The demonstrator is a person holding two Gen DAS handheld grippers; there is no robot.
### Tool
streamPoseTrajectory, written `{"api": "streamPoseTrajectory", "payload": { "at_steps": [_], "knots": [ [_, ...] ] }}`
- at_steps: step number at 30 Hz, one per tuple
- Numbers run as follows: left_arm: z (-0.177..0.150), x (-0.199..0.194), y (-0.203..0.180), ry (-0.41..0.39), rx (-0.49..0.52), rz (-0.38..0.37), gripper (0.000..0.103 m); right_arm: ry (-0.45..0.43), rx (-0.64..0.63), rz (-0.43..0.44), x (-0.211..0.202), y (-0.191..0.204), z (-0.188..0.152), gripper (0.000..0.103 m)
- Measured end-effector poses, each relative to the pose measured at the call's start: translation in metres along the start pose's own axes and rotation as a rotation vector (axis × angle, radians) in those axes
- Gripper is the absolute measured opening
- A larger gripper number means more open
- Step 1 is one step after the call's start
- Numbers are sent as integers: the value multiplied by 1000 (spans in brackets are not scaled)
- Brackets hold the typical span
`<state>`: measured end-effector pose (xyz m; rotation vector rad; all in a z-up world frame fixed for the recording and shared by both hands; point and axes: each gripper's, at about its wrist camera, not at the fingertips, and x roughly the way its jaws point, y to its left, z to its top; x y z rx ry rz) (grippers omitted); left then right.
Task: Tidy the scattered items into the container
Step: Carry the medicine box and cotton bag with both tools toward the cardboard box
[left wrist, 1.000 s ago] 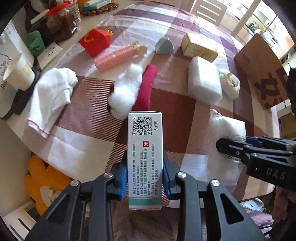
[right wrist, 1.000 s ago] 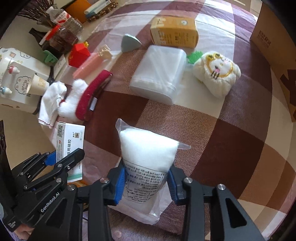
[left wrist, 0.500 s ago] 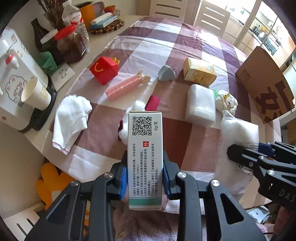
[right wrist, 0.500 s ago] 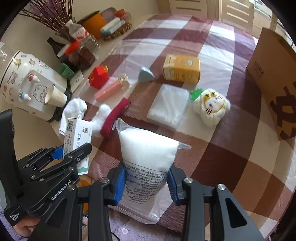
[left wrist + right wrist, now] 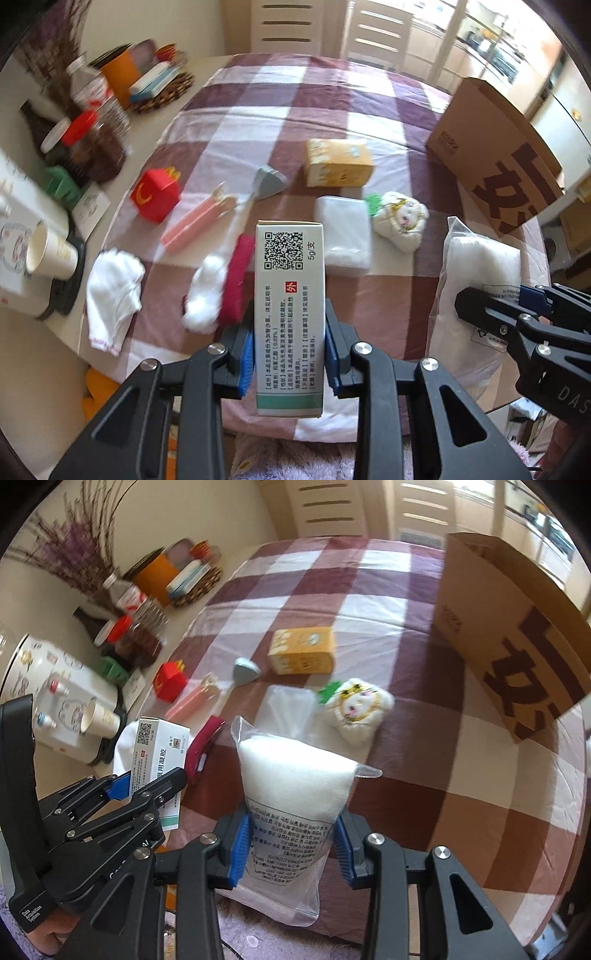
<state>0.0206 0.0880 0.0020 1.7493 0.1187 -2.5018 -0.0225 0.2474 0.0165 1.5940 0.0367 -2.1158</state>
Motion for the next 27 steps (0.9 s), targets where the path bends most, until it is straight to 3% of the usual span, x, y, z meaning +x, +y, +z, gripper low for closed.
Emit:
{"api": "streamPoseTrajectory", "payload": {
  "at_steps": [13,27],
  "knots": [
    [40,5,-54,-5,203,-89,31,-82,194,-95,-26,-46,1,39],
    [61,14,-84,17,418,-190,31,-142,400,-201,-42,-59,-13,39]
  ]
}}
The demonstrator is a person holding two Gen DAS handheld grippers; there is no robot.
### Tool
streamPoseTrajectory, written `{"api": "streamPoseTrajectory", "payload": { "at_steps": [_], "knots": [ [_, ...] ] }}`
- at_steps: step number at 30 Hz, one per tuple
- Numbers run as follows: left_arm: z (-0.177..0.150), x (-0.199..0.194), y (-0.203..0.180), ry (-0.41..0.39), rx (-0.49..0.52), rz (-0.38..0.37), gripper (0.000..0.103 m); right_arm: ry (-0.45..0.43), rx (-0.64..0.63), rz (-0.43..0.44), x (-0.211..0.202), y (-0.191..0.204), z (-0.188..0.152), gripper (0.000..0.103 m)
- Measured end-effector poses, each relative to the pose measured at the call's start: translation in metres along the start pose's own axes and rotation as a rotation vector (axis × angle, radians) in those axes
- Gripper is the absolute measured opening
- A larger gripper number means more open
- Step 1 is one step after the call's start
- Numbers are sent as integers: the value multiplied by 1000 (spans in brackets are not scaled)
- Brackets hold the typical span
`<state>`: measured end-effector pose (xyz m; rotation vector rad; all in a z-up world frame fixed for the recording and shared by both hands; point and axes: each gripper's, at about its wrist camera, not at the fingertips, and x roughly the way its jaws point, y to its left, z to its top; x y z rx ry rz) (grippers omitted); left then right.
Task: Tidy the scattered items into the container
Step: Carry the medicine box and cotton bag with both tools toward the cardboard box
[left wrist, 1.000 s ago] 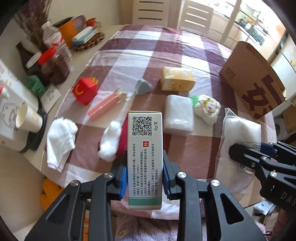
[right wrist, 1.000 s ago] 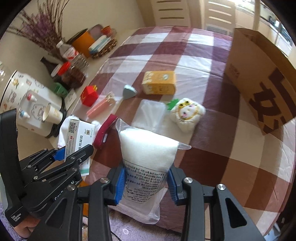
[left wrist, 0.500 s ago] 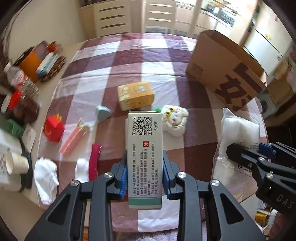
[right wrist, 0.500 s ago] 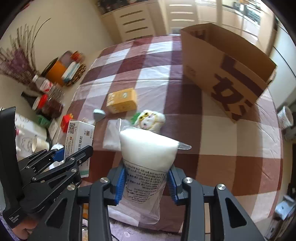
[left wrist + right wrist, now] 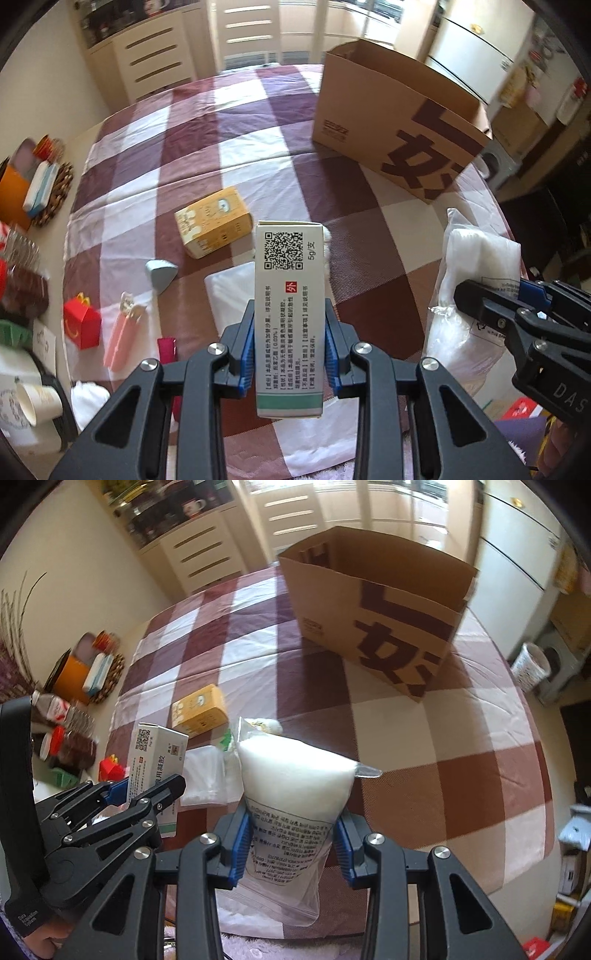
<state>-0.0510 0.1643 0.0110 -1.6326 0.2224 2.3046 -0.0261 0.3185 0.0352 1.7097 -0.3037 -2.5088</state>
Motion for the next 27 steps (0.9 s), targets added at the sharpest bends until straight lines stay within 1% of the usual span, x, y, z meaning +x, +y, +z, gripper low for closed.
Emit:
{"api": "streamPoseTrajectory", "payload": {
  "at_steps": [8,13,17,22,27],
  "knots": [
    [0,5,-7,20,90,-53,31,-15,81,-67,-4,-6,-7,39],
    [4,9,-16,32,138,-77,31,-25,106,-97,-9,-10,-8,39],
    [12,11,-24,37,172,-81,31,-30,115,-106,-10,-15,-6,39],
    [26,14,-36,40,191,-76,31,-31,101,-110,-10,-21,2,39],
    [43,18,-51,45,206,-65,31,-31,92,-112,-10,-38,17,39]
  ]
}}
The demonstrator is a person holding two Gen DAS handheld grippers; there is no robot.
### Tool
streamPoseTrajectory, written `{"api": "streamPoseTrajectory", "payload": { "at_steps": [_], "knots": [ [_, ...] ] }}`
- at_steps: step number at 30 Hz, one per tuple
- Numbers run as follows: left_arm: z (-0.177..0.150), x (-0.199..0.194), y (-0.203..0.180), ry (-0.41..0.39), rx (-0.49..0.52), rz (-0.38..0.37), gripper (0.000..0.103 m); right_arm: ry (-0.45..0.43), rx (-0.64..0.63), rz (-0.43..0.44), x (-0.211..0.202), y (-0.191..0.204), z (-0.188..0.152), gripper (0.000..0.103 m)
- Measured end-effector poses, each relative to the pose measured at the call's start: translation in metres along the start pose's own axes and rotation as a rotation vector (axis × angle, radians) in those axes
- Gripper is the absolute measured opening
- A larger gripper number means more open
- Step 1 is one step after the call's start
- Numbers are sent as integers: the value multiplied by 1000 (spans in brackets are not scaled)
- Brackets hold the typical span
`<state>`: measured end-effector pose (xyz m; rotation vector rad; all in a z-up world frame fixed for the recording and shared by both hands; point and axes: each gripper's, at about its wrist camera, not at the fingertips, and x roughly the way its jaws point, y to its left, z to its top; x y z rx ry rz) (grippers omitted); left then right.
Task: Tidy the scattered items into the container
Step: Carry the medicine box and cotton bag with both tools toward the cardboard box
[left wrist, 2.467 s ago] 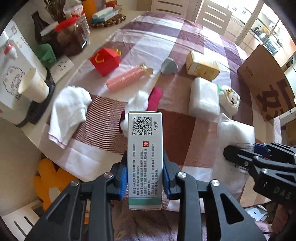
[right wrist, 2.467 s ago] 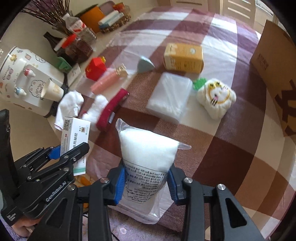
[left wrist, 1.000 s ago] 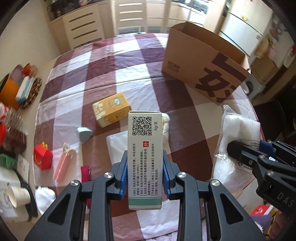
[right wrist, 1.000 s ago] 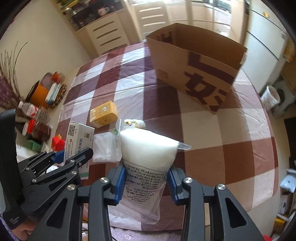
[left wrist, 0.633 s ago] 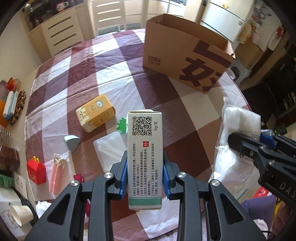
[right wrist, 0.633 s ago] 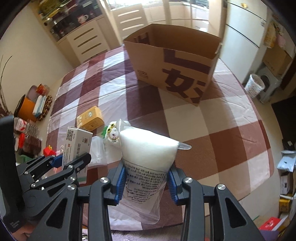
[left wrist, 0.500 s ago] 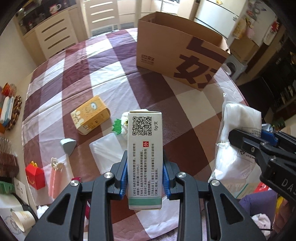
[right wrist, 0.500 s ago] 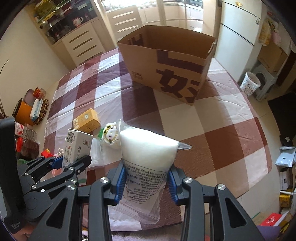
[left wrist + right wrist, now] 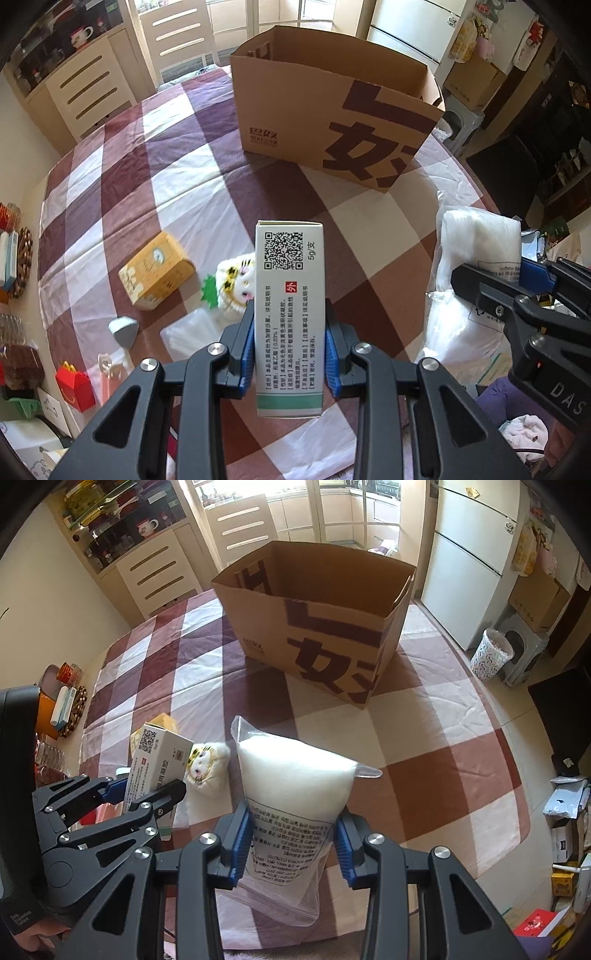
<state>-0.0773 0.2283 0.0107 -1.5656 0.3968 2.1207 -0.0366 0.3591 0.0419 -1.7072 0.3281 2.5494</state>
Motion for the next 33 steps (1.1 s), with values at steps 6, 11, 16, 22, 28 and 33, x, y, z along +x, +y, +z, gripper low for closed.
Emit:
{"api": "streamPoseTrajectory", "payload": {
  "at_steps": [6,11,16,22,28,33],
  "knots": [
    [27,8,-14,11,4,10,31,-2,-2,13,5,-22,23,39],
    [50,11,-24,13,1,23,31,-2,-17,30,10,-36,43,39],
    [63,13,-28,13,-7,34,31,2,-42,45,15,-40,57,39],
    [71,14,-27,15,-22,32,31,3,-63,65,17,-39,68,39],
    [82,9,-25,5,-26,17,31,-18,-75,79,10,-37,82,39],
    [98,1,-24,-13,-17,-15,31,-42,-76,83,1,-38,96,39]
  ]
}}
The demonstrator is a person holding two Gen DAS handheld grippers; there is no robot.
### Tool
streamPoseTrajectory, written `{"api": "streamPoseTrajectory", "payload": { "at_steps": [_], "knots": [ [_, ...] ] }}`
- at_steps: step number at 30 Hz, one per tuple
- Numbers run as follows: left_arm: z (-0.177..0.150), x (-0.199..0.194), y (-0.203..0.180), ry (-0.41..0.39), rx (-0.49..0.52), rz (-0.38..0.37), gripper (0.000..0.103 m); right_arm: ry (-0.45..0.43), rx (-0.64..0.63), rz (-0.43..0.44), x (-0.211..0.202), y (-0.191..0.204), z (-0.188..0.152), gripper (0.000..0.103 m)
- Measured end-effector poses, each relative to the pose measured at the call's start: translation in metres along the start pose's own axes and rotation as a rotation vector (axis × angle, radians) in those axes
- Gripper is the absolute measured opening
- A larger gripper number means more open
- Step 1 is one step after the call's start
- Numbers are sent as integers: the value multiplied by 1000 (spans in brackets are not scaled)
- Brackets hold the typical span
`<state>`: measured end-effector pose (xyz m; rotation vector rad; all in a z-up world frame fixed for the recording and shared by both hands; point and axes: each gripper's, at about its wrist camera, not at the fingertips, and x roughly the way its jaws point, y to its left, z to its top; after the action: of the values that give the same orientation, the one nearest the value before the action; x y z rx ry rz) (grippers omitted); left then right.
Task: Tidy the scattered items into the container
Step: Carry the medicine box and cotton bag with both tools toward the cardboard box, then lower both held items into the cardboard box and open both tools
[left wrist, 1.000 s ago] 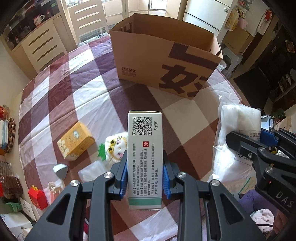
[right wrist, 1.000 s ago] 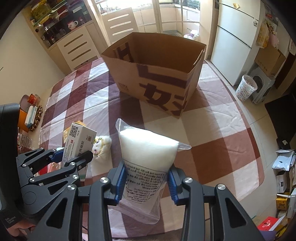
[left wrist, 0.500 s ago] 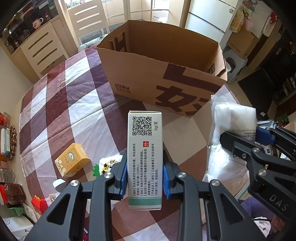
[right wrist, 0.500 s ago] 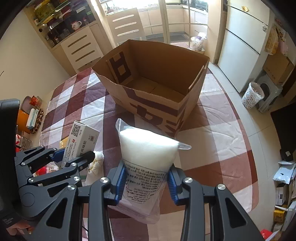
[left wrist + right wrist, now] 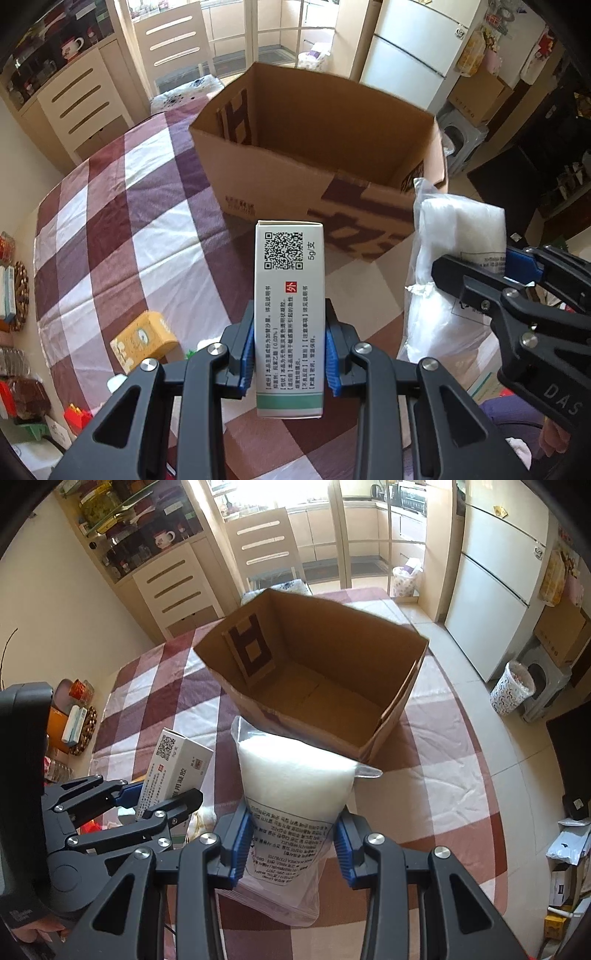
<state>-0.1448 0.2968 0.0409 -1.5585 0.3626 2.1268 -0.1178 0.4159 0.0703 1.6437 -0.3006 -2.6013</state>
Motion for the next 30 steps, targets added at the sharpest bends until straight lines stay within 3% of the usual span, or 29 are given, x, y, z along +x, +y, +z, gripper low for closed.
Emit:
{"api": "streamPoseTrajectory", "payload": {
  "at_steps": [19,28,30],
  "knots": [
    [118,-8,3,-69,41,-94,31,-98,31,-20,-5,-21,86,39],
    [178,29,21,-48,-68,-203,31,-133,58,-41,22,-34,132,39],
    [185,42,23,-30,-71,-196,31,-121,61,-47,34,-35,138,39]
  ]
}}
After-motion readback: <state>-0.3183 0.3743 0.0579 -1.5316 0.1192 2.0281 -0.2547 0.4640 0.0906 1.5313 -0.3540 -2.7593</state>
